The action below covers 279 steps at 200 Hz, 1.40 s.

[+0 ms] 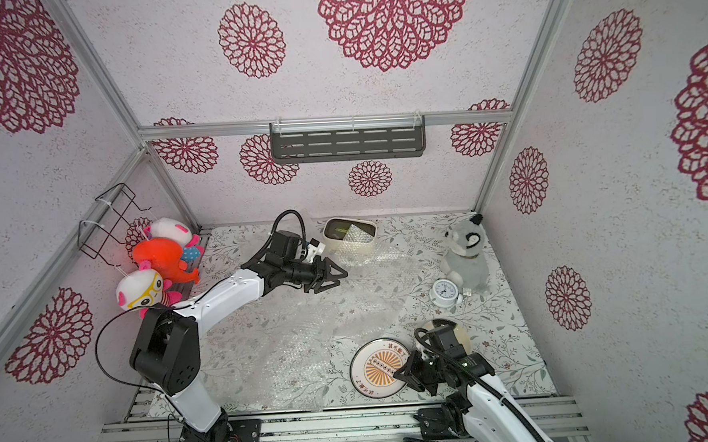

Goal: Unpack dinner plates from bubble wrap
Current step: Place the plate at the center of the board.

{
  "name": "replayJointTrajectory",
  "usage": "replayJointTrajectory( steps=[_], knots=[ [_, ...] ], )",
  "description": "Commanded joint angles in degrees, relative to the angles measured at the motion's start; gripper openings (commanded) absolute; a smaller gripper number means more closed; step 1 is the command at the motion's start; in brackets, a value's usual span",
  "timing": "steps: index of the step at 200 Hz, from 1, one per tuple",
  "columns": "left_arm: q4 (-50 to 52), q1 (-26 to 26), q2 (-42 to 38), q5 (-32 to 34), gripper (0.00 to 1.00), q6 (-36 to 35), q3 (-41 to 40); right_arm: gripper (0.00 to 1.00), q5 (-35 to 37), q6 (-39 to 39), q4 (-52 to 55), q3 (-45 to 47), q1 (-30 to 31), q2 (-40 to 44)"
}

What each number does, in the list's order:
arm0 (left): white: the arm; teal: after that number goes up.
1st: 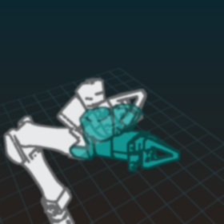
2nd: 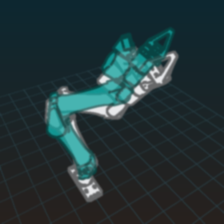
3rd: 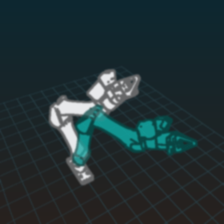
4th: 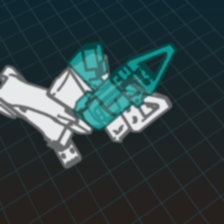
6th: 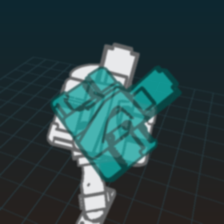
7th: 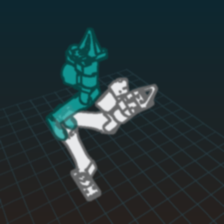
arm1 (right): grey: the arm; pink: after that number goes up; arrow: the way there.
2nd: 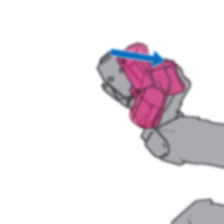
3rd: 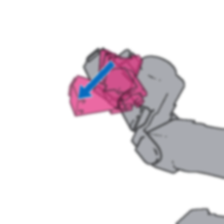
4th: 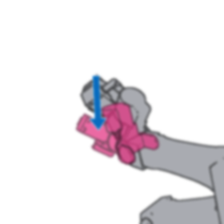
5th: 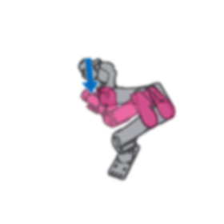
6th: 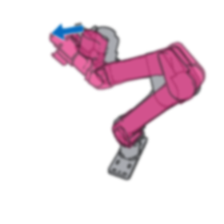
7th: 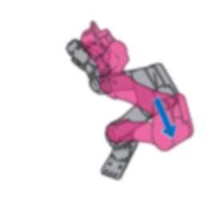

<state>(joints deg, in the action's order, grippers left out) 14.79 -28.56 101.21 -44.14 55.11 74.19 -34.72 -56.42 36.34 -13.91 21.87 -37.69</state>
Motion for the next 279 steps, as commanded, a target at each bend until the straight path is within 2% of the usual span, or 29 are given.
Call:
replayJointTrajectory(
  steps=[1, 52, 115, 212, 279],
  knots=[
    [-0.13, 0.09, -0.90, 0.42, 0.52, 0.32, -0.10, 0.23, 4.40, -2.81, 5.07, 2.80, 0.45, -0.41],
    [-0.35, -0.01, -0.91, 0.77, 0.52, 0.51, -0.27, 0.35, 5.27, -2.57, 4.61, 2.23, 0.44, -0.77],
    [-1.56, -0.46, -1.54, 1.42, 0.52, 1.36, -1.99, 0.42, 5.78, -2.30, 2.32, 0.30, 0.45, -3.61],
    [-1.34, -0.54, -1.56, 2.39, 0.51, 1.48, -2.21, 0.44, 7.07, 2.13, -1.97, -6.13, 0.42, -14.44],
    [-1.41, -0.65, -1.99, 3.22, 0.52, 1.79, -2.72, 0.48, 11.03, 8.50, 2.73, -11.57, 0.44, -19.84]
  ],
)
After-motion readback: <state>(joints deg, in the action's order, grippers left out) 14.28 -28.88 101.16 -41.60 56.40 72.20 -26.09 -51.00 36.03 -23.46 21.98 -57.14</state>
